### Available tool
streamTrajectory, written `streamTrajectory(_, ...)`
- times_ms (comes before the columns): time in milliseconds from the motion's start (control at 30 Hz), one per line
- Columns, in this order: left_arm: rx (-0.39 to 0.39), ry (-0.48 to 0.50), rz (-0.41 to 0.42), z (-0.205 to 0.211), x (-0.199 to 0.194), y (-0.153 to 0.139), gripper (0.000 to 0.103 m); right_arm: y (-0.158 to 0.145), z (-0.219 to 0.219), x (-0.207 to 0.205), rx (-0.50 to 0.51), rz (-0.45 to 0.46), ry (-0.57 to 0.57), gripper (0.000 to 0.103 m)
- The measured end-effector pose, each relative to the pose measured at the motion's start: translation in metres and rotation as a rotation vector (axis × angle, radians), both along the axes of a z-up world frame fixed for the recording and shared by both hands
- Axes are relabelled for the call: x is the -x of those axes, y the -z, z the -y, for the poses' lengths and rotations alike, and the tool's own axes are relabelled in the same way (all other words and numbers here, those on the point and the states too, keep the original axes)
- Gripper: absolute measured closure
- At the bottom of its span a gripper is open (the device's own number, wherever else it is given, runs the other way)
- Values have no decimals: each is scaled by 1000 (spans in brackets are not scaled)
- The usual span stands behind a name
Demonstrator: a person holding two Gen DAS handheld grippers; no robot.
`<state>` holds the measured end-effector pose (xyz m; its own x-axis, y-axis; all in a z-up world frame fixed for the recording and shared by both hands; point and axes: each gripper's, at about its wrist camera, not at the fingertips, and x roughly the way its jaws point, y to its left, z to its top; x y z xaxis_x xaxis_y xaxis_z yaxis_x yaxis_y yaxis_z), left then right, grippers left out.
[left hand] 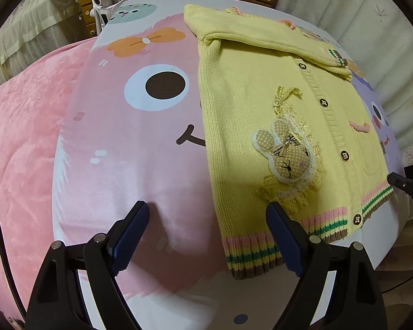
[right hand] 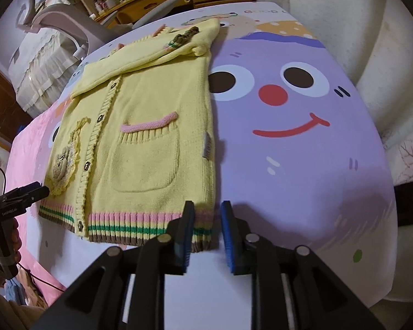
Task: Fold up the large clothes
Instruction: 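Move the left gripper along the cardigan to its striped hem, then grasp the striped hem with the left gripper while the right gripper grasps it too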
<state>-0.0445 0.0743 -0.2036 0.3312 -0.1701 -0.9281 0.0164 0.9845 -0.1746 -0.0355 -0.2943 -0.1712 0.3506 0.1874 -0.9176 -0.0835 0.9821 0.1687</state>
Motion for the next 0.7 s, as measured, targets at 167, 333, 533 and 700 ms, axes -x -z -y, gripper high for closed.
streamTrajectory(167, 22, 9, -5, 1, 8, -1, 17, -1, 6, 8, -21, -8, 4, 79)
streamTrajectory(333, -10, 31, 7, 9, 12, 0, 17, 4, 7, 11, -48, -32, -6, 79)
streamTrajectory(533, -69, 46, 32, 18, 13, -2, 43, 5, -9, 15, -27, -17, -56, 78)
streamTrajectory(700, -76, 70, 32, 24, 10, -9, 95, -1, -15, 16, 52, 14, -96, 94)
